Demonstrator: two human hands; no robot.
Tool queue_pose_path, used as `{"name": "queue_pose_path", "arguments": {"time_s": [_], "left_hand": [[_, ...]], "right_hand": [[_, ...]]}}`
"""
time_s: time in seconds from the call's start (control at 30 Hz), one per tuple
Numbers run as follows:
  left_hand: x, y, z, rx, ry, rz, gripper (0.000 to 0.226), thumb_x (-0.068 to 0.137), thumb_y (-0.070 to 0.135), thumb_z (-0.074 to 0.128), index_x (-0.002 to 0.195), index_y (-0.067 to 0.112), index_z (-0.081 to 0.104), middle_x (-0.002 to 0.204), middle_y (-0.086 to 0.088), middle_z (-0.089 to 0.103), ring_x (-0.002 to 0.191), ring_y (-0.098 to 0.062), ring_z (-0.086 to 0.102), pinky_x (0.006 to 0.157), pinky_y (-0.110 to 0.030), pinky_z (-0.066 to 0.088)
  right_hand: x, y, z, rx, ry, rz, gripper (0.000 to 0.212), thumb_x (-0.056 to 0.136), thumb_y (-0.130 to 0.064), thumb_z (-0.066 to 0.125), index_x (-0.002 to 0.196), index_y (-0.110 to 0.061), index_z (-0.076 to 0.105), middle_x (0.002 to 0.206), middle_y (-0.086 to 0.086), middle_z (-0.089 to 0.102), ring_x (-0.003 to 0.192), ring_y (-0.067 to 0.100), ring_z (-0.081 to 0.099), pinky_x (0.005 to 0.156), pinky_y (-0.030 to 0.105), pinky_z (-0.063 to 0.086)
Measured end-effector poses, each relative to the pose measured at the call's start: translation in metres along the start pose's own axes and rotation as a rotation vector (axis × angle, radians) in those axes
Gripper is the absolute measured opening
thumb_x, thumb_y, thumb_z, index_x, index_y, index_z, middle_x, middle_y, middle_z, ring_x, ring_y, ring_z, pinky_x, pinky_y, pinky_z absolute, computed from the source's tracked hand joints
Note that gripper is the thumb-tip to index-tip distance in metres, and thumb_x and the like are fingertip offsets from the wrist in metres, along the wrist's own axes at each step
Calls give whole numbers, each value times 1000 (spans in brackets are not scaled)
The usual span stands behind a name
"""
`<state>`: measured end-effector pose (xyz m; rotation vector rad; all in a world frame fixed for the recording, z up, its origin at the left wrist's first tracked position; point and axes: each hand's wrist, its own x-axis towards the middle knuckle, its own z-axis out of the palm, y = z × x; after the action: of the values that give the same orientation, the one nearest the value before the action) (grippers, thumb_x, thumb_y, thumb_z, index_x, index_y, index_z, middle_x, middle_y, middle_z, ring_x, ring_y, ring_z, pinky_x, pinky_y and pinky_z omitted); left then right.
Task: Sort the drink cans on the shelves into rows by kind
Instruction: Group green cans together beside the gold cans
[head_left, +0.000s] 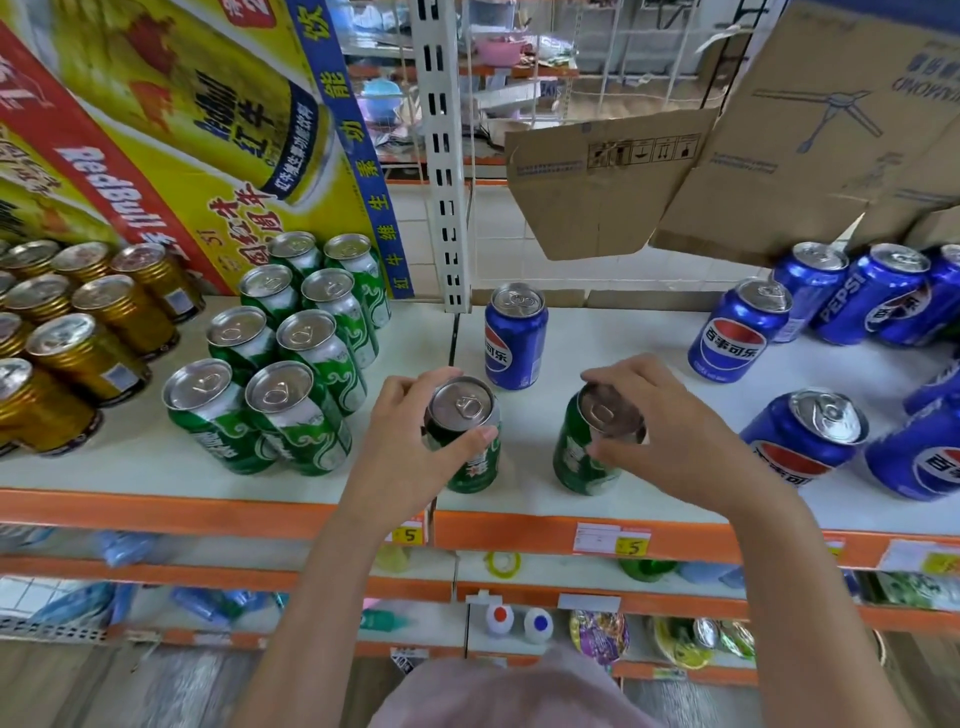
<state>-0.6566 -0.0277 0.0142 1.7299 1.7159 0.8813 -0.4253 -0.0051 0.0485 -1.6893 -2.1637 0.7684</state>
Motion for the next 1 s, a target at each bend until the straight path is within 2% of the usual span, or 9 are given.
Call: {"name": "queue_pose_path", "arguments": {"time_s": [0.1,0.2,0.27,0.37,0.53,0.73,0.87,0.93,1.0], "left_hand": [[0,0,0,1,-6,6,55,77,43,70,127,36,47,112,6,40,100,-4,47,77,-4,32],[0,-1,1,11,3,18,54,77,43,70,126,36,47,111,6,40,100,-4,47,77,-4,33],[0,-2,2,-8,8,17,52,77,42,70,123,38,47,110,6,39,99,-4,47,77,0,33],[2,-3,2,-31,10,8,52,75,43,71,122,38,49,108,6,40,96,1,48,76,4,32],[4,-3,0,-4,20,12,59,67,44,77,119,36,51,107,8,44,93,1,50,74,-3,36],[18,1,-15,24,49,25,50,61,44,82,102,29,58,99,11,56,90,-3,55,81,-24,48],[43,15,-46,75,81,73,48,63,45,81,101,28,57,99,10,60,90,-7,57,75,-21,46],[64,24,-65,160,94,113,48,66,47,79,103,26,58,95,12,60,87,-6,56,67,-13,40],[92,30,-81,249,81,123,49,67,48,78,103,23,58,93,11,59,84,-8,55,63,-16,39]], "right_hand": [[-4,5,-8,81,-104,-36,60,83,-10,66,128,-40,38,122,-19,35,118,5,39,73,3,41],[-7,0,-4,-43,3,100,69,77,-47,67,136,-33,33,134,-8,34,125,14,39,92,26,46],[-8,-3,0,-182,49,198,77,71,-64,62,132,-26,34,129,-2,36,121,19,43,92,39,48],[-8,-3,3,-148,81,191,68,73,-61,62,123,-21,37,115,-3,38,106,21,51,85,38,48],[-5,0,2,-121,22,148,67,72,-56,68,122,-25,37,121,-5,42,102,17,50,86,36,48],[17,-15,0,-147,-15,-10,64,68,-55,71,118,-29,41,120,-9,49,101,15,52,86,36,48],[45,-49,-7,-211,-28,-163,67,68,-61,68,120,-27,42,122,-9,51,103,16,52,85,36,48],[60,-68,-8,-262,-11,-273,66,68,-61,68,118,-24,45,116,-8,52,101,13,48,85,30,44],[78,-84,-9,-317,-1,-348,64,68,-63,67,112,-21,46,107,-7,53,96,12,42,83,27,37]]}}
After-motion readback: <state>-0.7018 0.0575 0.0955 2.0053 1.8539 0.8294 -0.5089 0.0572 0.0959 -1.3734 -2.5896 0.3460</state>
